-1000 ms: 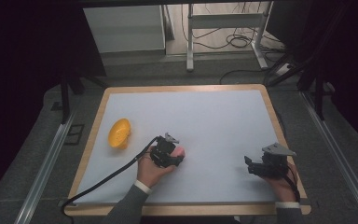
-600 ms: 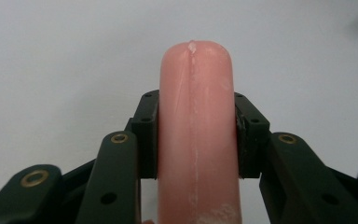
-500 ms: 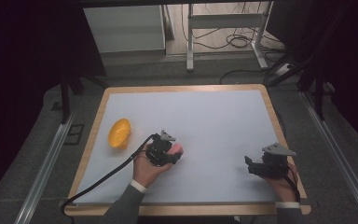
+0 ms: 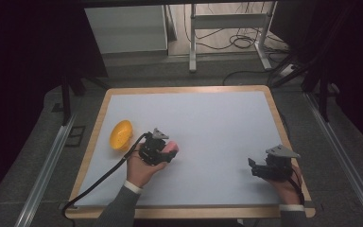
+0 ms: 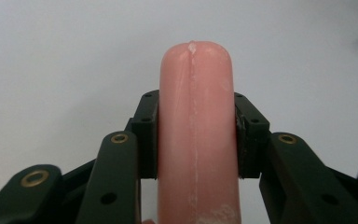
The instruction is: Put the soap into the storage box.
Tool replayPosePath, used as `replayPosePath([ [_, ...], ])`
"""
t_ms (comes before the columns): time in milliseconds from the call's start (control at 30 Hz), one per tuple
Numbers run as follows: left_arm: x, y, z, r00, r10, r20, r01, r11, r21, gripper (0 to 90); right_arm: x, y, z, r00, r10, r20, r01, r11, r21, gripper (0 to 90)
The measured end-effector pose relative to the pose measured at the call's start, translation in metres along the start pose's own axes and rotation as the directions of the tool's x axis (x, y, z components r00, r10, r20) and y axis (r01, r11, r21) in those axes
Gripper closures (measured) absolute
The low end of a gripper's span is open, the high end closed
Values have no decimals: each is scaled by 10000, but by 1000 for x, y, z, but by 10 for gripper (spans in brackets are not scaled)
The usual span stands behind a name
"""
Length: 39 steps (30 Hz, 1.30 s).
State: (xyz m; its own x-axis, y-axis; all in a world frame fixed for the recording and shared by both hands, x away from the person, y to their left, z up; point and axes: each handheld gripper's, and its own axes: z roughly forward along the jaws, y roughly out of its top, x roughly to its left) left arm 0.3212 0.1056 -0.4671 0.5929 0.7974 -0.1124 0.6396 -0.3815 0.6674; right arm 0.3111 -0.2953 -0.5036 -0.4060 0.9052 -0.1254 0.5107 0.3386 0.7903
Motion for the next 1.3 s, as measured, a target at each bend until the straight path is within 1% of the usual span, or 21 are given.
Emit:
replayPosePath([
  [733, 21, 0, -19, 9990, -340, -290, 331, 9990, -310, 600, -1, -1, 1, 10000, -10, 23, 10, 10000, 40, 104],
  [867, 25, -1, -22, 9983, -468, -338, 454, 9982, -400, 600, -1, -1, 1, 10000, -22, 24, 22, 10000, 51, 104],
  [1133, 33, 0, -29, 9971, -575, -507, 551, 9973, -490, 600, -2, -2, 2, 10000, 5, 31, -5, 10000, 94, 104],
  [1300, 37, 2, -32, 9958, -682, -605, 644, 9960, -625, 600, -1, -2, 2, 10000, -14, 32, 14, 9999, 103, 104],
])
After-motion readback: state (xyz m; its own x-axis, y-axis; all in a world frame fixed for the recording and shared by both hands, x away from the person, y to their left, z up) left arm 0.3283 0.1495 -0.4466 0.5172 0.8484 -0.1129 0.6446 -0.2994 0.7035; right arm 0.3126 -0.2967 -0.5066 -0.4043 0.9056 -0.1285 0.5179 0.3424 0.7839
